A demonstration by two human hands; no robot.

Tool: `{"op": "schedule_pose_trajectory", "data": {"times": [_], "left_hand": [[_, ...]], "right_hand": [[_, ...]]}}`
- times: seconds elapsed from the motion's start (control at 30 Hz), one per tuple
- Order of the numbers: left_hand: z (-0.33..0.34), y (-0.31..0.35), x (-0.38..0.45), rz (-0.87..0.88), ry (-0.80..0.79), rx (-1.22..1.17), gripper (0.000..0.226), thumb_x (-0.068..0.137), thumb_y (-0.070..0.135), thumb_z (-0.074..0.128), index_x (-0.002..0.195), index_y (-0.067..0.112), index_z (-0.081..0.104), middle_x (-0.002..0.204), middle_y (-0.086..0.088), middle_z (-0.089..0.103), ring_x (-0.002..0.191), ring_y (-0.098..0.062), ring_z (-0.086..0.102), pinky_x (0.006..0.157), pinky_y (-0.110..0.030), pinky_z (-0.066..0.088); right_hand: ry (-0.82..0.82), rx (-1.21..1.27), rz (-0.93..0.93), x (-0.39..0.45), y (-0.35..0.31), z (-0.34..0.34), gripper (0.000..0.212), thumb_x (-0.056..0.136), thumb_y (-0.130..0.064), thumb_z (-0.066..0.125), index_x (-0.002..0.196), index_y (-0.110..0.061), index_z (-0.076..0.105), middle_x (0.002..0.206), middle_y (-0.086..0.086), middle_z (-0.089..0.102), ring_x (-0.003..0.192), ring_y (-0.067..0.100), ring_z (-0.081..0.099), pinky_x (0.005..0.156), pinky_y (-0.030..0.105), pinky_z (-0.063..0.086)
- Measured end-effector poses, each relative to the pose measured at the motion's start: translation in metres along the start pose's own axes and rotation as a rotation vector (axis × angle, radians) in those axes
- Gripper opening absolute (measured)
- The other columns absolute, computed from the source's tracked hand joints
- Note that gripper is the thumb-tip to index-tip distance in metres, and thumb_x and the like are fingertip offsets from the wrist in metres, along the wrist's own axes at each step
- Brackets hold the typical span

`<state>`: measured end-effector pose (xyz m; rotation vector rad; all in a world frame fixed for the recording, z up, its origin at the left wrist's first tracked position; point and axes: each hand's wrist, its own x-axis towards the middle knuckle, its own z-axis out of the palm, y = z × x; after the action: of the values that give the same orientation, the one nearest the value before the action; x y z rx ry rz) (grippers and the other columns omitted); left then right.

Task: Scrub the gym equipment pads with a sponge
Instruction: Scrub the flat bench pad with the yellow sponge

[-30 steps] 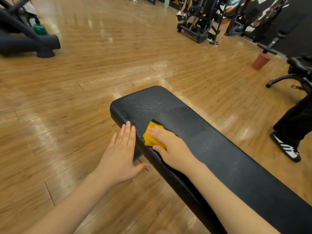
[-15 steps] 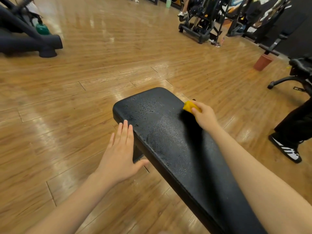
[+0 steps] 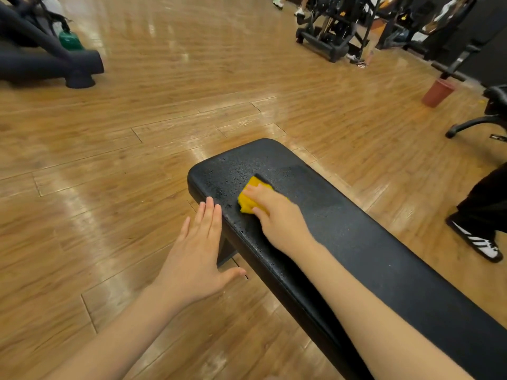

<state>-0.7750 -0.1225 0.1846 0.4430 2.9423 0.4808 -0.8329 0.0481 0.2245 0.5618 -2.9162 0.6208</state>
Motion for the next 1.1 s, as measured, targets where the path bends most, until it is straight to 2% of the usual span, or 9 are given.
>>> {"op": "schedule_pose_trajectory", "data": {"times": [0.17,0.33,0.47,0.53,0.67,0.77,0.9,1.0,1.1], "left_hand": [[0.002,0.0,0.001,0.016,0.046,-0.038,0.111,0.054,0.084,0.008,0.129,0.017,-0.04,0.14,-0.002,-0.045,0.131,-0.018,-0.04,0.111,-0.031,-0.016],[0.002,-0.003,0.001,0.02,0.083,-0.071,0.111,0.058,0.082,0.012,0.135,0.014,-0.03,0.145,-0.003,-0.037,0.135,-0.019,-0.032,0.111,-0.031,-0.013],[0.001,-0.001,-0.001,-0.021,0.04,-0.032,0.109,0.075,0.081,0.027,0.125,0.017,-0.044,0.139,-0.002,-0.048,0.134,-0.019,-0.038,0.113,-0.031,-0.014],[0.001,0.001,-0.001,-0.039,0.056,-0.056,0.11,0.082,0.075,0.039,0.127,0.015,-0.042,0.141,-0.003,-0.046,0.136,-0.019,-0.036,0.112,-0.03,-0.015],[-0.001,0.0,0.005,-0.086,0.099,-0.11,0.111,0.077,0.078,0.035,0.129,0.014,-0.039,0.143,-0.005,-0.043,0.135,-0.018,-0.037,0.112,-0.031,-0.013],[0.0,-0.003,0.011,-0.105,0.098,-0.118,0.113,0.071,0.083,0.026,0.131,0.013,-0.038,0.144,-0.007,-0.042,0.135,-0.019,-0.037,0.113,-0.032,-0.013],[0.002,-0.005,0.018,-0.155,0.122,-0.16,0.119,0.072,0.081,0.039,0.129,0.011,-0.039,0.142,-0.007,-0.043,0.135,-0.019,-0.035,0.114,-0.034,-0.011],[0.005,-0.004,0.022,-0.132,0.13,-0.202,0.123,0.071,0.079,0.045,0.127,0.011,-0.042,0.141,-0.008,-0.044,0.136,-0.021,-0.035,0.113,-0.032,-0.013],[0.008,-0.003,0.023,-0.109,0.158,-0.244,0.125,0.072,0.075,0.05,0.128,0.01,-0.04,0.14,-0.008,-0.045,0.135,-0.021,-0.037,0.112,-0.03,-0.015]], "right_hand": [[-0.052,0.094,-0.149,-0.034,-0.006,0.004,0.038,0.087,-0.016,0.048,0.123,-0.009,0.06,0.13,0.005,0.057,0.128,0.016,0.043,0.105,0.011,0.017],[-0.06,0.146,-0.254,-0.067,-0.006,0.0,0.038,0.086,-0.018,0.045,0.12,-0.013,0.061,0.131,-0.004,0.054,0.127,0.007,0.04,0.109,0.015,0.024],[-0.056,0.415,-0.04,-0.06,-0.003,-0.02,0.038,0.084,-0.018,0.049,0.116,-0.038,0.054,0.123,-0.019,0.053,0.117,-0.012,0.045,0.1,0.005,0.029],[0.087,0.438,0.086,-0.035,0.013,-0.031,0.038,0.083,-0.021,0.047,0.118,-0.034,0.055,0.124,-0.009,0.057,0.113,0.001,0.053,0.101,0.015,0.035],[0.204,0.238,0.23,0.036,0.055,-0.047,0.035,0.091,-0.003,0.049,0.126,-0.005,0.055,0.127,0.009,0.057,0.117,0.015,0.049,0.091,0.013,0.03],[0.107,0.115,0.304,0.075,0.08,-0.044,0.036,0.094,-0.007,0.047,0.13,-0.006,0.05,0.131,0.012,0.054,0.12,0.021,0.049,0.09,0.021,0.031],[0.072,-0.097,0.417,0.085,0.085,-0.028,0.039,0.094,-0.021,0.05,0.132,-0.013,0.048,0.126,0.015,0.057,0.116,0.033,0.051,0.086,0.033,0.037],[0.052,-0.095,0.365,0.079,0.068,-0.021,0.042,0.092,-0.019,0.053,0.134,-0.013,0.047,0.134,0.011,0.052,0.122,0.031,0.047,0.094,0.033,0.036],[-0.023,-0.101,0.231,0.064,0.031,-0.008,0.046,0.093,-0.019,0.052,0.138,-0.018,0.043,0.146,0.002,0.04,0.134,0.021,0.036,0.105,0.026,0.023]]}}
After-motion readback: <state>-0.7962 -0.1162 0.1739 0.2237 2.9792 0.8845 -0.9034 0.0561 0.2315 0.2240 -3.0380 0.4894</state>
